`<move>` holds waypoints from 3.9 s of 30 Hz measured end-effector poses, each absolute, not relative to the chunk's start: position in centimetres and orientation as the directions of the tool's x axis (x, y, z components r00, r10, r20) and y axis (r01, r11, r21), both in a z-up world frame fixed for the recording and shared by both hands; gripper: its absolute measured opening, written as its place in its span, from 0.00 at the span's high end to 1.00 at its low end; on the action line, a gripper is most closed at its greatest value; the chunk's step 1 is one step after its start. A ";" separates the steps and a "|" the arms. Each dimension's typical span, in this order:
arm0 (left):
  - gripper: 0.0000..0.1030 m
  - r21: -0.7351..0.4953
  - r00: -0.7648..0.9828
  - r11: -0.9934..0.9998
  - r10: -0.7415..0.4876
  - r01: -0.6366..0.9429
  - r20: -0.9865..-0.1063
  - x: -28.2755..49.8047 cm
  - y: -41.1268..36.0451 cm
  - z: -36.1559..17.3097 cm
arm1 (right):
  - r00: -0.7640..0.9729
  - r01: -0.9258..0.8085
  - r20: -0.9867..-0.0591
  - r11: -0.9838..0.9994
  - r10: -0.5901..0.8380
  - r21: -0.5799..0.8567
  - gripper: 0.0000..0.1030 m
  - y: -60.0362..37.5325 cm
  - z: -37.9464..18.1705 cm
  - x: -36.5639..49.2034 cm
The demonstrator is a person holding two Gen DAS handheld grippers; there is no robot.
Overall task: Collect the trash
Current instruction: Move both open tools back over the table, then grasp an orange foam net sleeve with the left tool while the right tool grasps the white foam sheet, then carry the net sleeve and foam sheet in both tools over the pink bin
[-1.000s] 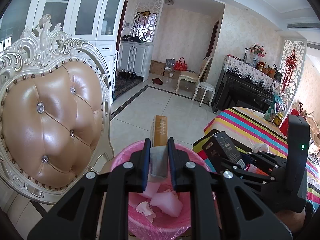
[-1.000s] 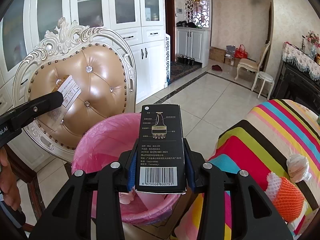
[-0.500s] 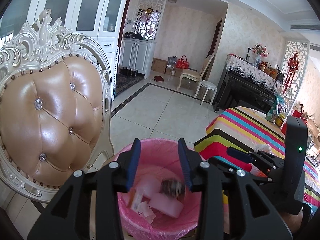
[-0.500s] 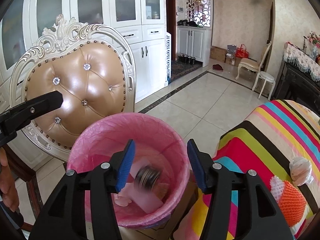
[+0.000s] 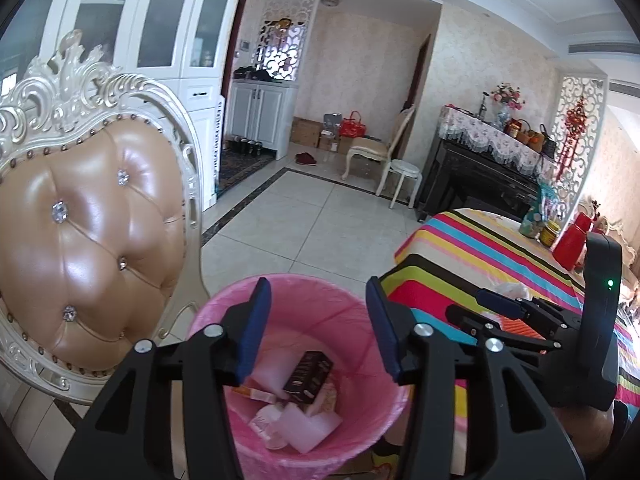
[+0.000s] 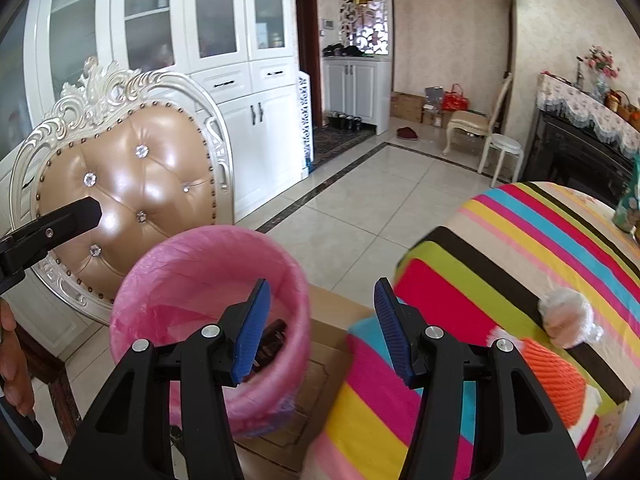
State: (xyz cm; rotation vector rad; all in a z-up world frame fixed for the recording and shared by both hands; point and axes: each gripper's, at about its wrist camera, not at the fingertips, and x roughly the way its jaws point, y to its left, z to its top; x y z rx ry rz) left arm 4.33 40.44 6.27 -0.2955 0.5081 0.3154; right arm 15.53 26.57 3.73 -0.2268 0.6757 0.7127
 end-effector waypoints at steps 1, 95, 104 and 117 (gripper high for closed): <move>0.48 -0.195 0.829 0.912 0.218 -0.360 -0.515 4.5 40.0 6.4 | 0.564 -0.661 -0.639 0.750 0.523 0.031 0.48 25.9 3.8 15.6; 0.79 -0.251 0.693 0.966 -0.135 -0.068 -0.708 25.9 12.2 -1.1 | 0.754 -0.124 -0.645 0.991 0.123 0.044 0.45 -10.0 2.3 21.6; 0.80 -0.246 0.743 0.967 -0.114 -0.070 -0.660 23.2 13.8 2.0 | 0.775 -0.153 -0.614 0.987 0.147 0.043 0.45 -9.3 4.0 20.3; 0.80 -0.241 0.806 0.959 -0.022 -0.150 -0.591 17.3 20.1 6.2 | 0.786 -0.213 -0.588 0.977 0.191 0.032 0.45 -5.9 5.9 18.7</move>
